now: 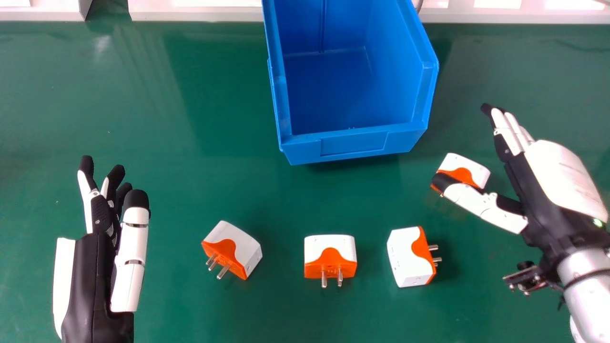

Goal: Pick all objects and put in blue box

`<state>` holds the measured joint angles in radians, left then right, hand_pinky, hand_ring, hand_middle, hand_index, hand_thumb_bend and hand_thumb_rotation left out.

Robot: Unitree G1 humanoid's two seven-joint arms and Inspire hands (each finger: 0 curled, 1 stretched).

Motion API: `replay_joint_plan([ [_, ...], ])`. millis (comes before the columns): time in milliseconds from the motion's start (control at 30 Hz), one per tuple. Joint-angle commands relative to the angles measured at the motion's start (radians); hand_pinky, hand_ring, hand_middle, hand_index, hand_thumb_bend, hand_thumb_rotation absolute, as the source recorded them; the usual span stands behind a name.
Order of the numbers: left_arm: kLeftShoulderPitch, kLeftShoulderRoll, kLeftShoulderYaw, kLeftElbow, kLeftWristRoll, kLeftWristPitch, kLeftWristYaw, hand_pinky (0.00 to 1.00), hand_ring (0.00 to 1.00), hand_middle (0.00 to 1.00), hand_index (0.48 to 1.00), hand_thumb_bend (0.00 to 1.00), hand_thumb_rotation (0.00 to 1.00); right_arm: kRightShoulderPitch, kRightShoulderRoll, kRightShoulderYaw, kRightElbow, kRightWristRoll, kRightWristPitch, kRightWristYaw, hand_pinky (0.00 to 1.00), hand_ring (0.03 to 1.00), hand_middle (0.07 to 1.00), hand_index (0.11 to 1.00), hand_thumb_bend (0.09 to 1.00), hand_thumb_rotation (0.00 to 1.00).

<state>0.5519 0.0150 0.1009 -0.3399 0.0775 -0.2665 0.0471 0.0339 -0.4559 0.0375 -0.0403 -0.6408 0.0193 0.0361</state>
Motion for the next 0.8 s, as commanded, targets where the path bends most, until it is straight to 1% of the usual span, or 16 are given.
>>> replay_joint_plan([
  [0, 0.002, -0.003, -0.003, -0.026, 0.001, 0.000, 0.002, 0.86, 0.96, 0.98, 0.988, 0.38, 0.95, -0.050, -0.025, 0.012, 0.015, -0.012, 0.013, 0.018, 0.87, 0.958, 1.000, 0.989, 0.533, 0.85],
  [100, 0.000, -0.006, -0.008, -0.022, 0.002, -0.001, 0.002, 0.86, 0.96, 0.98, 0.988, 0.38, 0.95, -0.121, -0.045, 0.051, 0.091, -0.038, 0.025, 0.037, 0.86, 0.950, 0.996, 0.983, 0.527, 0.83],
  [167, -0.002, -0.005, -0.007, -0.020, 0.001, -0.001, 0.001, 0.86, 0.96, 0.98, 0.988, 0.38, 0.95, -0.178, -0.056, 0.081, 0.158, -0.061, 0.033, 0.052, 0.85, 0.947, 0.993, 0.981, 0.523, 0.83],
  [267, -0.001, -0.005, -0.009, -0.029, 0.002, 0.005, 0.000, 0.85, 0.95, 0.98, 0.986, 0.38, 0.95, -0.248, -0.066, 0.121, 0.249, -0.078, 0.039, 0.058, 0.83, 0.943, 0.988, 0.978, 0.519, 0.82],
  [367, 0.001, -0.005, -0.009, -0.024, 0.000, -0.001, -0.001, 0.85, 0.95, 0.98, 0.985, 0.39, 0.94, -0.298, -0.076, 0.150, 0.320, -0.087, 0.029, 0.057, 0.84, 0.943, 0.988, 0.978, 0.521, 0.82],
  [467, 0.000, -0.003, -0.006, -0.020, -0.008, -0.004, -0.004, 0.86, 0.95, 0.98, 0.985, 0.41, 0.94, -0.338, -0.089, 0.173, 0.374, -0.085, 0.019, 0.067, 0.84, 0.942, 0.987, 0.977, 0.521, 0.82],
  [600, 0.004, 0.000, 0.000, -0.023, -0.020, -0.002, -0.010, 0.88, 0.96, 0.98, 0.986, 0.43, 0.94, -0.386, -0.108, 0.199, 0.432, -0.090, 0.014, 0.081, 0.86, 0.949, 0.996, 0.978, 0.527, 0.81],
  [667, 0.006, 0.001, 0.003, -0.025, -0.021, -0.001, -0.011, 0.88, 0.96, 0.98, 0.988, 0.43, 0.93, -0.410, -0.117, 0.219, 0.461, -0.102, 0.016, 0.083, 0.86, 0.951, 0.998, 0.977, 0.537, 0.82],
  [767, 0.010, 0.001, 0.005, -0.034, -0.013, 0.005, -0.010, 0.88, 0.96, 0.98, 0.990, 0.43, 0.93, -0.435, -0.127, 0.239, 0.498, -0.108, 0.016, 0.079, 0.86, 0.952, 0.999, 0.978, 0.546, 0.82],
])
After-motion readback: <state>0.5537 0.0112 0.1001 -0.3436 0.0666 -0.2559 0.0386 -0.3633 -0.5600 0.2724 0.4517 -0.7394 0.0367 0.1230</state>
